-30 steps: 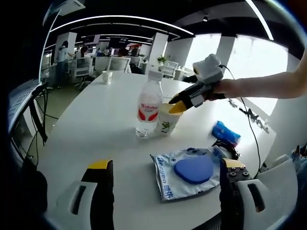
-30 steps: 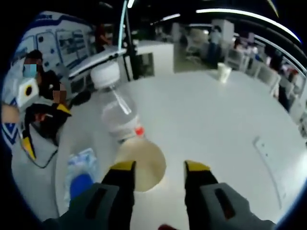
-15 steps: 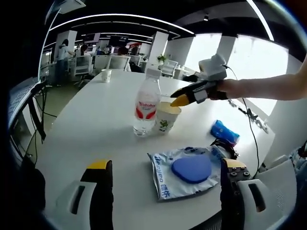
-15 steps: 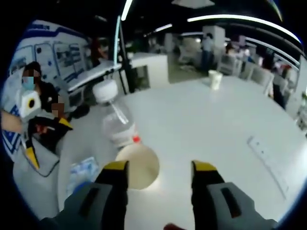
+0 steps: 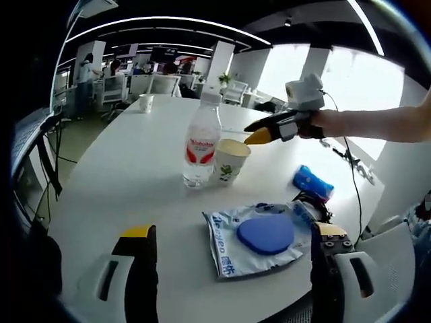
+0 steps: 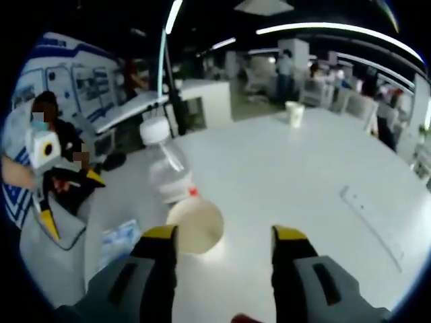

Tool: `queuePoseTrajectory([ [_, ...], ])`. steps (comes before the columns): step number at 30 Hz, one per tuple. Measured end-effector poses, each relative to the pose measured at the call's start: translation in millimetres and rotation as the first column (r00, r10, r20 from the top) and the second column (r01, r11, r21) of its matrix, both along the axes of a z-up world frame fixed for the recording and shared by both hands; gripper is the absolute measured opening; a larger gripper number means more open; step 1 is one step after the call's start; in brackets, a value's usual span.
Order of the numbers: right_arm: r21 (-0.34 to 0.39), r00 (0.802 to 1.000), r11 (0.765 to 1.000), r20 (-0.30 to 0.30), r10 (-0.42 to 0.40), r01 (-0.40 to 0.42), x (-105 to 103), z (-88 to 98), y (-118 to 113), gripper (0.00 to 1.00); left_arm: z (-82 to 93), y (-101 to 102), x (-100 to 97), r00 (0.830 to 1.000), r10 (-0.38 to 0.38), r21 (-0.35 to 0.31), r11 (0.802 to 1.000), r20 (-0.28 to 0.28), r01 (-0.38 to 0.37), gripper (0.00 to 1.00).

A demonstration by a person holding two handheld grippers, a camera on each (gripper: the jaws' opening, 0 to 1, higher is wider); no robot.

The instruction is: Arrange the tabletop items into an orderly group along one side of the table until the central work area is clear of visible clutter.

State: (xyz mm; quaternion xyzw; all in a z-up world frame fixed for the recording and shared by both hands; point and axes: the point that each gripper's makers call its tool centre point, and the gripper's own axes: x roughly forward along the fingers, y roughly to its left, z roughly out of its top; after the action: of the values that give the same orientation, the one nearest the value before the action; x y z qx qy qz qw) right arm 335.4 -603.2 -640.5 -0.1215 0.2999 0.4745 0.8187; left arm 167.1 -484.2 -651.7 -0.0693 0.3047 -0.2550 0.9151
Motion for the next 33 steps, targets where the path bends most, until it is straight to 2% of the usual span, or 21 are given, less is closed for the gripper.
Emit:
queuePoseTrajectory([
  [13, 0.002, 1.0, 1.0, 0.007, -0.007, 0.007, -8, 6.9, -11, 0.54, 7.2, -4, 2.9, 1.0, -0.011, -0.003, 1.0, 0.015, 0.011, 0.96],
  [27, 0.028, 0.999, 0.999, 0.015, -0.028, 0.028, -27, 16.0, -20, 0.54, 11.4, 5, 1.3, 0.999, 0.035, -0.033, 0.999, 0.011, -0.035, 0.93],
  [32, 0.07, 0.999, 0.997, 0.027, -0.041, 0.039, -36, 23.9, -24, 0.54, 14.1, 2, 0.1, 0.999, 0.027, -0.035, 0.999, 0.022, -0.026, 0.95],
  [33, 0.121, 0.998, 0.991, 0.03, -0.059, 0.055, -37, 31.4, -22, 0.53, 15.6, 1, 0.5, 0.999, 0.029, -0.034, 0.999, 0.03, -0.028, 0.95],
])
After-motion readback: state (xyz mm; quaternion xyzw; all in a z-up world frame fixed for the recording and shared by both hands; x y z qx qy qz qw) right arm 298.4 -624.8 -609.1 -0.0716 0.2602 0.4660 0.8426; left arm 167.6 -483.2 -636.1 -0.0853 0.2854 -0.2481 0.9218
